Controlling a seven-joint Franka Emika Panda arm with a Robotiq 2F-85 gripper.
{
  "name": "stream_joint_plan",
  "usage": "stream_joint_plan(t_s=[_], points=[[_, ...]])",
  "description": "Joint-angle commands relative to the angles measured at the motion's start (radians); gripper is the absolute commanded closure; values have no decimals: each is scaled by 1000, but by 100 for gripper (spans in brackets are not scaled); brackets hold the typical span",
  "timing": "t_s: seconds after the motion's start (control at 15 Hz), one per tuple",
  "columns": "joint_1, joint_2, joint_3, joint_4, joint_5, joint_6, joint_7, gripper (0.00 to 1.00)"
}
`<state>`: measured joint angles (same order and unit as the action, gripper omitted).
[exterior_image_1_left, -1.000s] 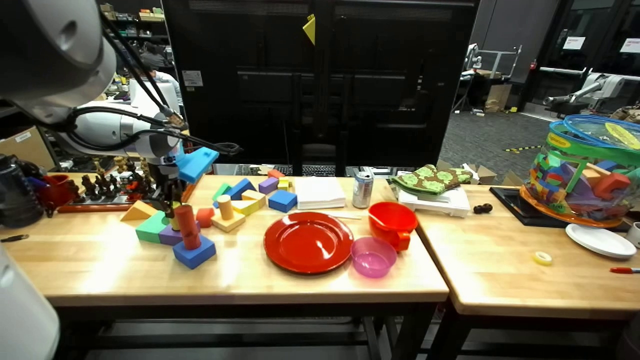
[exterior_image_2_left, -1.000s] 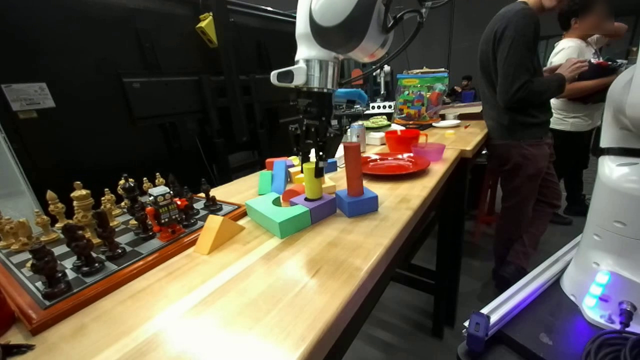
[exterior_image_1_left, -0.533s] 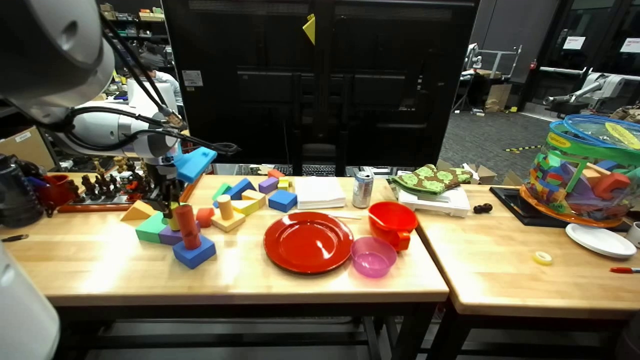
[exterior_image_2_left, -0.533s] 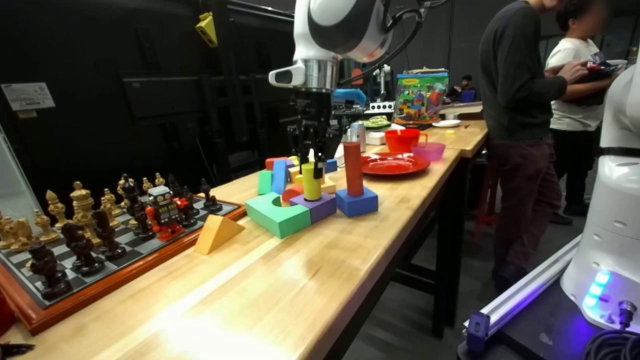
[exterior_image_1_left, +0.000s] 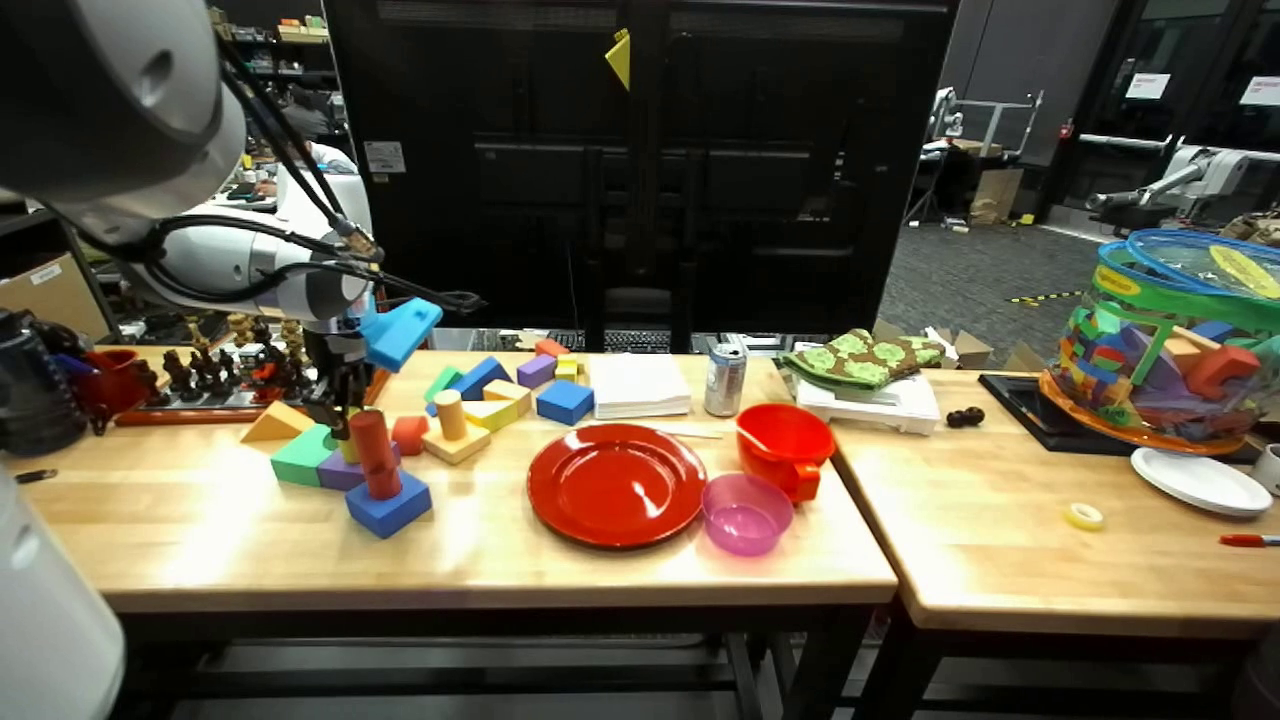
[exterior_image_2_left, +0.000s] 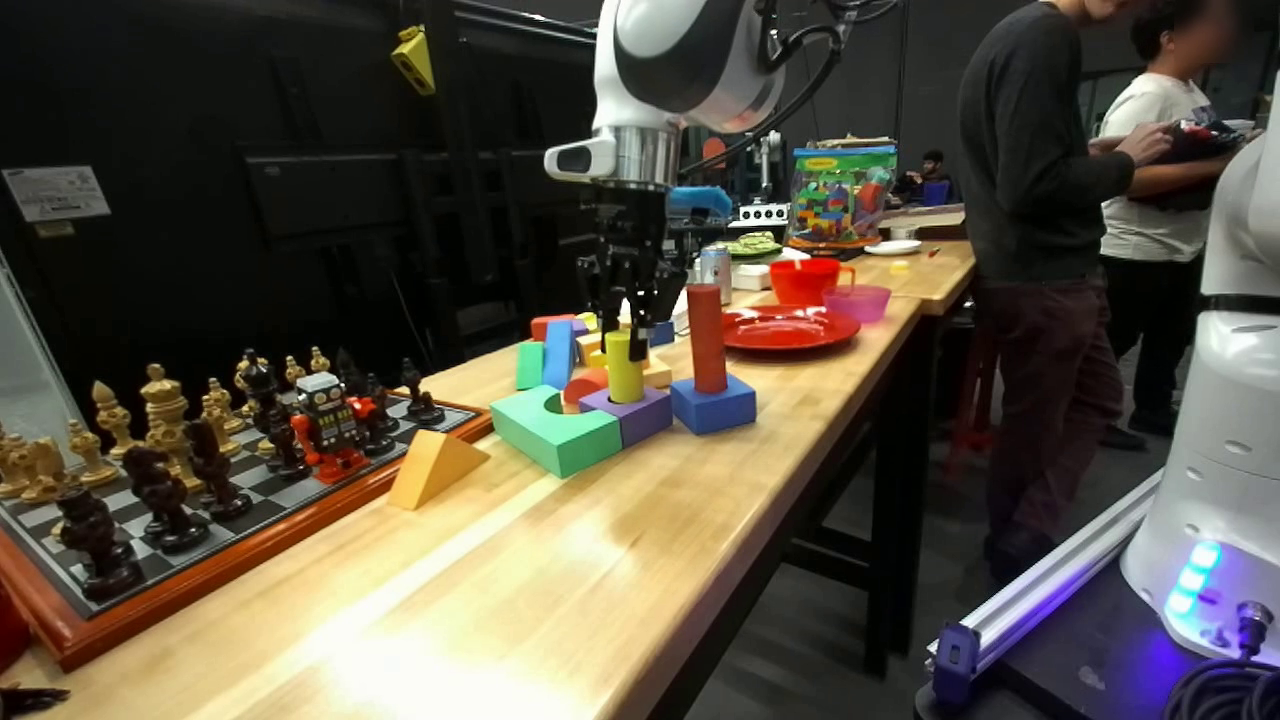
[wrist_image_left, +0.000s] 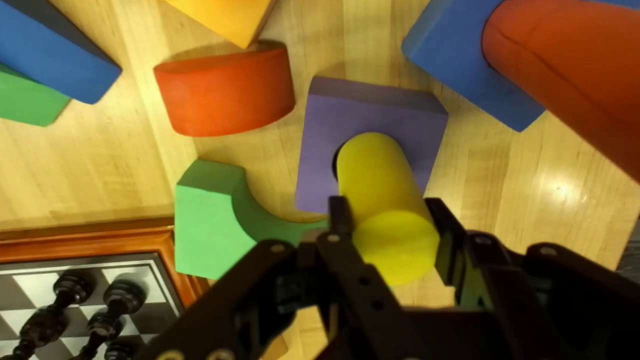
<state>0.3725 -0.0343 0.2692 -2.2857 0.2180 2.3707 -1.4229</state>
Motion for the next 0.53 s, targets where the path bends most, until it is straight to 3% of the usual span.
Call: stream_joint_plan(t_s=[0.0, 0.47], points=[[-13, 3, 15, 7, 29, -7, -50, 84], [-7, -1, 28, 2, 14, -3, -47, 84]])
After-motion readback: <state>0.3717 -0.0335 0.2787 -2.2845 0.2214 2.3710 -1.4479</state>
